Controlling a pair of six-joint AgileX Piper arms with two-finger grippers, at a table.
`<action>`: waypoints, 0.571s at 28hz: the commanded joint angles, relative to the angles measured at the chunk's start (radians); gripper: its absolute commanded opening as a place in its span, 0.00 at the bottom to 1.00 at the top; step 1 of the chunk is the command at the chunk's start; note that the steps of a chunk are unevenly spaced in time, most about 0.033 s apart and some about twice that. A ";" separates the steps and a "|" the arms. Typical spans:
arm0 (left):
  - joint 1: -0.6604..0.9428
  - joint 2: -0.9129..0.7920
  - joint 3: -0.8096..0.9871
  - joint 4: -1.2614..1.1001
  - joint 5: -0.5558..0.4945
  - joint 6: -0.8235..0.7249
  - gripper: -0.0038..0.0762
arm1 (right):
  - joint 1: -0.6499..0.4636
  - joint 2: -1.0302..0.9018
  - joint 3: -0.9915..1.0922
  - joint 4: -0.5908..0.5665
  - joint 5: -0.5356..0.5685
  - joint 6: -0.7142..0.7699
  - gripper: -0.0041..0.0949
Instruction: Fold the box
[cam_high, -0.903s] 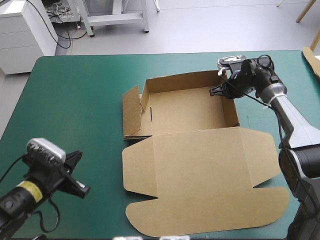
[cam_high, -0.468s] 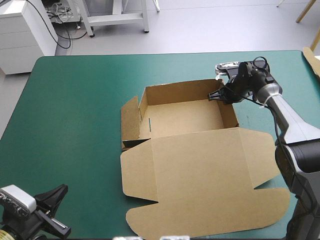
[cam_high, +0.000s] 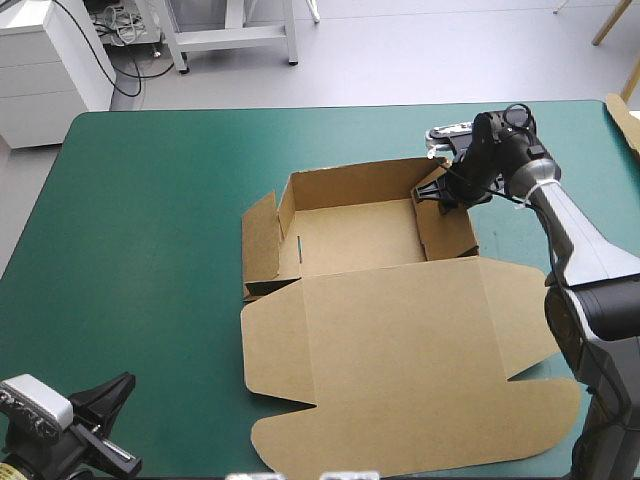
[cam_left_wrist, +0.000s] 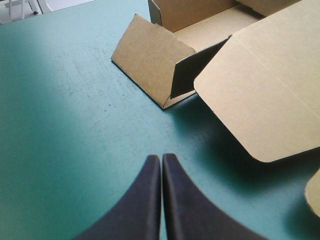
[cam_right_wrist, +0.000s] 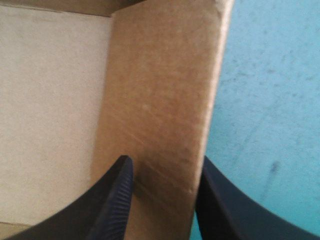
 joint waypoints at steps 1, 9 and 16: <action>0.000 0.015 -0.022 0.007 -0.073 0.000 0.04 | -0.002 -0.122 -0.038 -0.022 -0.006 0.003 0.49; 0.000 0.015 -0.022 0.007 -0.073 0.007 0.04 | -0.002 -0.298 -0.035 -0.023 -0.004 -0.013 0.51; 0.000 0.015 -0.022 0.007 -0.073 0.002 0.04 | -0.002 -0.419 0.029 -0.027 -0.004 -0.023 0.52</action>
